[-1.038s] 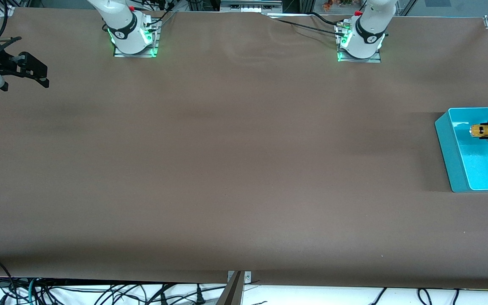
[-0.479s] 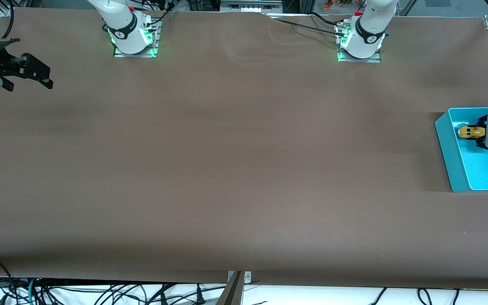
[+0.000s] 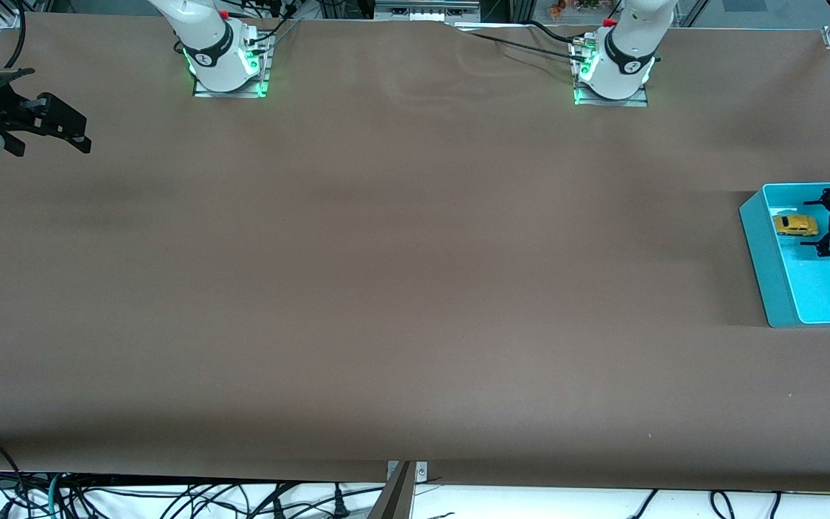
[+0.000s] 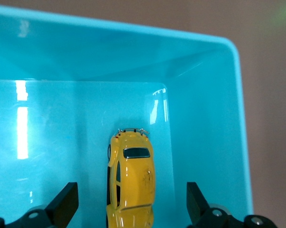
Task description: Wind and store yellow beetle car
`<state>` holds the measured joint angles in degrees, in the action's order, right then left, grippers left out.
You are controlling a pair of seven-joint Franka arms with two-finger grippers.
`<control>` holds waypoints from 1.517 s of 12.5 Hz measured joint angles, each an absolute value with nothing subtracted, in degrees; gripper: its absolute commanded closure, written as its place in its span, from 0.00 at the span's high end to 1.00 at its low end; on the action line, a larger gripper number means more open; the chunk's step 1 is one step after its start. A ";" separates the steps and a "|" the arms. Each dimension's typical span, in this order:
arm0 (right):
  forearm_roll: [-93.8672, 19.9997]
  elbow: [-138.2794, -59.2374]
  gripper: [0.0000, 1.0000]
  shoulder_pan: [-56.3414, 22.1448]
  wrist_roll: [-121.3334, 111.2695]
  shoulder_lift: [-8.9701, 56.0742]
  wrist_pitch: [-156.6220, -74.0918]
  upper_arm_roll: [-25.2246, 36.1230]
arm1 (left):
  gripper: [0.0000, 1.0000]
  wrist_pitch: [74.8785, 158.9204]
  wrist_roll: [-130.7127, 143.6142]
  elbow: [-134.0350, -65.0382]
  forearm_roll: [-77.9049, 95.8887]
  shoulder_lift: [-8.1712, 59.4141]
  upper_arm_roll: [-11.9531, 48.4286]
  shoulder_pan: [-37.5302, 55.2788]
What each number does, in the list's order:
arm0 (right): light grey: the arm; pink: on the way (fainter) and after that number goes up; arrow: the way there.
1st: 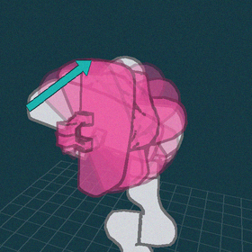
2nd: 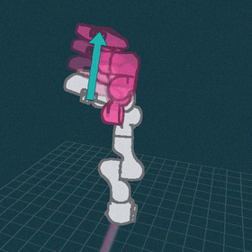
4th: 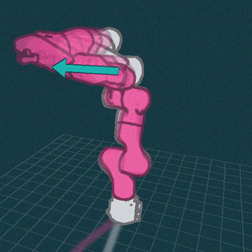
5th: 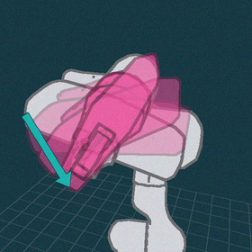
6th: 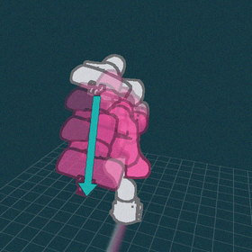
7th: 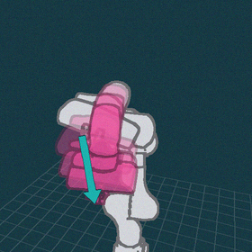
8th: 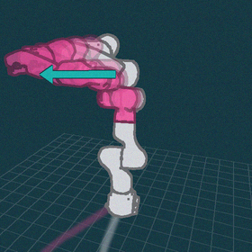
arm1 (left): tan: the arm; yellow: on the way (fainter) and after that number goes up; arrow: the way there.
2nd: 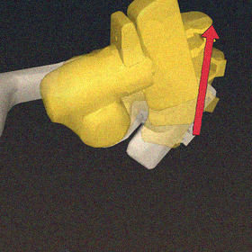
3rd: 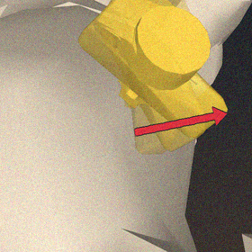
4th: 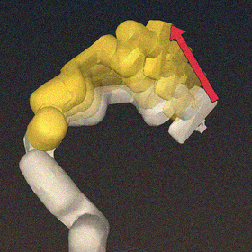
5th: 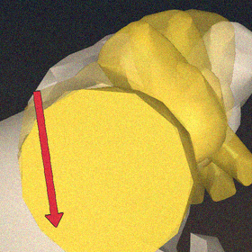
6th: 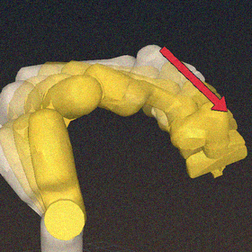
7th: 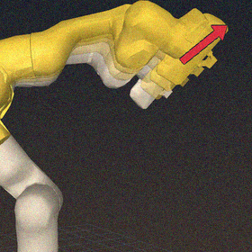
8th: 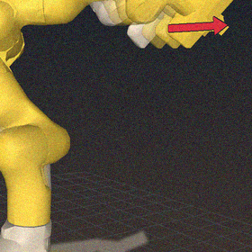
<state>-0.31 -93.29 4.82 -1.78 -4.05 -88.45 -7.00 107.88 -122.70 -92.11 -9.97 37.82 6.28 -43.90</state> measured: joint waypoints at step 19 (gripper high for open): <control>-0.33 -93.29 1.00 4.76 -1.77 -4.02 -88.45 -7.00 | 1.00 80.60 -40.36 -79.06 -9.97 27.13 43.12 -41.57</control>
<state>-0.33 -93.29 4.76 -1.77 -4.02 -88.45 -7.00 80.60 -40.36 -79.06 -9.97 27.13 43.12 -41.57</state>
